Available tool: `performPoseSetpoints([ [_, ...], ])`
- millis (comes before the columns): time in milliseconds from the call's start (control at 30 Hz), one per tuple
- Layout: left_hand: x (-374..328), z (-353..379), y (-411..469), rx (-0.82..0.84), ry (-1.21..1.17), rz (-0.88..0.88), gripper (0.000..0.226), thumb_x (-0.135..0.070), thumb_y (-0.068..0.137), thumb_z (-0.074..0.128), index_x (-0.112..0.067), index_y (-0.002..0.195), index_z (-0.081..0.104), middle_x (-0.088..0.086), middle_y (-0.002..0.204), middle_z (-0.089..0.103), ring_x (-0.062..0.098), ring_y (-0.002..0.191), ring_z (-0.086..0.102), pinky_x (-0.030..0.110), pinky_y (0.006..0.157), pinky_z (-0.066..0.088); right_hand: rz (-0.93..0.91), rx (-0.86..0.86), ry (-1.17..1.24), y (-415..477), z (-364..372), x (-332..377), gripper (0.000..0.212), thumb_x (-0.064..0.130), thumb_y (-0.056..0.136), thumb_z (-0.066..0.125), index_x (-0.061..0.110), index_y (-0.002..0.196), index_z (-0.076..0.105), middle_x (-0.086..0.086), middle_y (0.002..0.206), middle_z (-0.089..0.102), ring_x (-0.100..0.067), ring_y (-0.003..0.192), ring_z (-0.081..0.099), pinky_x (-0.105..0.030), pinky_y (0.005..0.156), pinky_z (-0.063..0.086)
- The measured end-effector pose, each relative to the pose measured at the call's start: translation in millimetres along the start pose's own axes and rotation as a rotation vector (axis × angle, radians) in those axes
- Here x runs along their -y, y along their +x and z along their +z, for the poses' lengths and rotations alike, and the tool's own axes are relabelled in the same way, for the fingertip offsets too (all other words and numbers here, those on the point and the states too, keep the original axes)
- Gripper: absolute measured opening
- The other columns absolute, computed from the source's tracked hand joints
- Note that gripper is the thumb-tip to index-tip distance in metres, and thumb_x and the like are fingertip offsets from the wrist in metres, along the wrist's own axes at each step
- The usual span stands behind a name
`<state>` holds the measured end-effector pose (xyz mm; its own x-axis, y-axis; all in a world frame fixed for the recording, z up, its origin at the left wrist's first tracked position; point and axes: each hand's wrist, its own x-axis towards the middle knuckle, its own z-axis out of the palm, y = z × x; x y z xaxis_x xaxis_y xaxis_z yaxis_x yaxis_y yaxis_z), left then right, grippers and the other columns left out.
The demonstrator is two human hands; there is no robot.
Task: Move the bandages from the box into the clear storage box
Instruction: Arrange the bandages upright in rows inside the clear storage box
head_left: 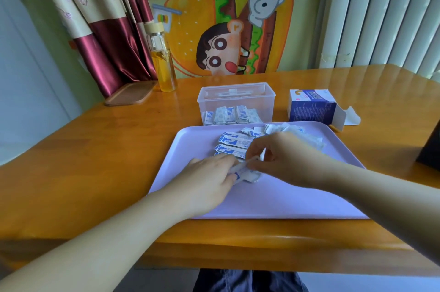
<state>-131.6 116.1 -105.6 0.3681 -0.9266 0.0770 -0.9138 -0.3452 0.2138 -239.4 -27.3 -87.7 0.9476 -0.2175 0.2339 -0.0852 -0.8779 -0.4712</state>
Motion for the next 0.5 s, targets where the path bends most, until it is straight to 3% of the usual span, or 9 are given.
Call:
performPoseSetpoints([
  [100, 1.2, -20.2, 11.0, -0.039, -0.207, -0.058, 0.016, -0.028, 0.099, 0.04, -0.015, 0.094, 0.049, -0.003, 0.08, 0.054, 0.018, 0.07, 0.052, 0.028, 0.059, 0.039, -0.061, -0.112, 0.019, 9.5, -16.7, 7.2, 0.006, 0.018, 0.088, 0.062, 0.023, 0.088, 0.066, 0.036, 0.056, 0.053, 0.0, 0.055, 0.049, -0.008, 0.052, 0.036],
  [167, 2.8, -31.0, 17.7, -0.074, -0.338, -0.081, 0.018, -0.037, 0.097, 0.038, -0.025, 0.094, 0.05, -0.007, 0.083, 0.062, 0.016, 0.074, 0.06, 0.032, 0.064, 0.051, -0.108, -0.152, 0.01, 16.2, -28.9, 11.8, 0.008, 0.016, 0.089, 0.06, 0.023, 0.087, 0.063, 0.044, 0.059, 0.05, -0.001, 0.057, 0.049, -0.007, 0.053, 0.036],
  [267, -5.5, -46.7, 30.5, -0.138, -0.46, -0.058, 0.022, -0.043, 0.094, 0.033, -0.032, 0.102, 0.05, -0.008, 0.089, 0.063, 0.019, 0.078, 0.063, 0.045, 0.074, 0.055, -0.164, -0.283, 0.042, 29.1, -51.4, 19.6, 0.012, 0.01, 0.087, 0.063, 0.022, 0.085, 0.063, 0.025, 0.054, 0.056, 0.002, 0.054, 0.052, -0.006, 0.053, 0.038],
  [367, -16.5, -67.0, 53.5, -0.259, -0.62, -0.025, 0.024, -0.022, 0.102, 0.033, -0.01, 0.117, 0.048, -0.005, 0.082, 0.053, 0.013, 0.067, 0.052, 0.038, 0.07, 0.048, -0.177, -0.398, 0.166, 49.7, -74.7, 22.9, 0.016, 0.006, 0.084, 0.066, 0.021, 0.086, 0.061, 0.017, 0.066, 0.06, -0.003, 0.057, 0.061, -0.011, 0.058, 0.048],
  [500, -19.2, -83.6, 82.9, -0.365, -0.697, 0.001, 0.022, -0.016, 0.102, 0.031, -0.011, 0.115, 0.048, -0.005, 0.079, 0.051, 0.009, 0.063, 0.05, 0.029, 0.064, 0.044, -0.128, -0.395, 0.269, 77.7, -95.5, 14.9, 0.013, 0.002, 0.085, 0.063, 0.015, 0.084, 0.062, 0.002, 0.068, 0.066, -0.003, 0.055, 0.063, -0.017, 0.063, 0.056],
])
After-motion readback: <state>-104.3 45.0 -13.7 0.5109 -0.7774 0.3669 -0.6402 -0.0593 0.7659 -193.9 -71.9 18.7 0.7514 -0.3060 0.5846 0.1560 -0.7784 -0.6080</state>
